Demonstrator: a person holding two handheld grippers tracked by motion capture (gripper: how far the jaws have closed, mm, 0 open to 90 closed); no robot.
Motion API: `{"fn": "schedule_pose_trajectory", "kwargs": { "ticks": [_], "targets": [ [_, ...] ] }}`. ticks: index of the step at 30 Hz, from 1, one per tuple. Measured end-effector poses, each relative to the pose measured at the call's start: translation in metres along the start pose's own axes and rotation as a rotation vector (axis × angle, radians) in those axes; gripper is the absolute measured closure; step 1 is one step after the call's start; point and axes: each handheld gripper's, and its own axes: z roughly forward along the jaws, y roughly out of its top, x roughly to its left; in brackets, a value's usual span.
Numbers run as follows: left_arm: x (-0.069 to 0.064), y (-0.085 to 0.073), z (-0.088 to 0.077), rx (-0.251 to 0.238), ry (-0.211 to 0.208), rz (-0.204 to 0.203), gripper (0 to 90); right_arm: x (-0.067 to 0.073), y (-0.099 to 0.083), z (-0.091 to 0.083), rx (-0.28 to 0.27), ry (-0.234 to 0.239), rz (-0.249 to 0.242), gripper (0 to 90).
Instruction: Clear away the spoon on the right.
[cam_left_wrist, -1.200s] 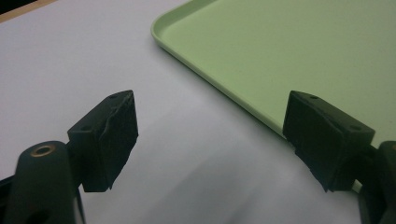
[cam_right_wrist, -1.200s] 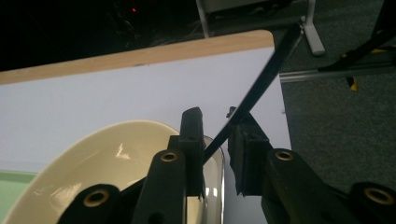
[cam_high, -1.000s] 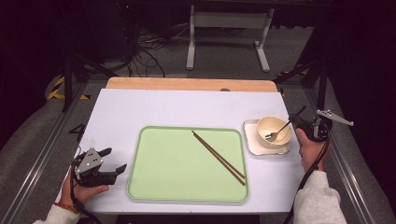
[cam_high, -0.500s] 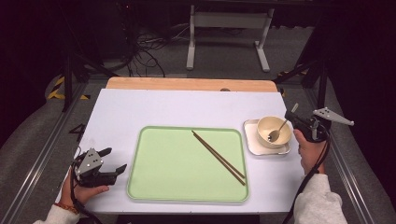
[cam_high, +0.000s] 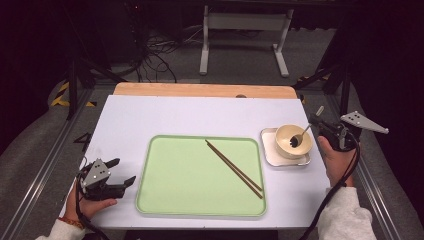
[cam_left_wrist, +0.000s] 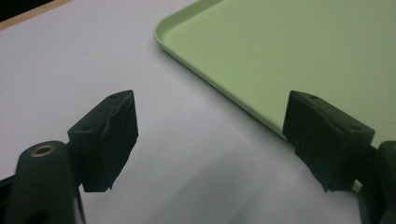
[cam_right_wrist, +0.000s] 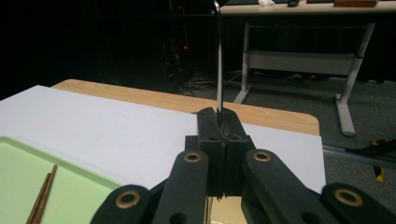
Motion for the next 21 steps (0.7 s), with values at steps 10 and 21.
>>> {"fn": "schedule_pose_trajectory", "kwargs": {
  "ticks": [10,21],
  "targets": [
    [-0.001,0.000,0.000,-0.002,-0.001,0.001,19.0,0.013,0.009,-0.005,-0.030,0.037,-0.012,89.9],
    [-0.001,0.000,-0.001,-0.002,0.003,-0.002,19.0,0.033,0.017,-0.009,-0.042,0.078,-0.025,89.9]
  ]
}}
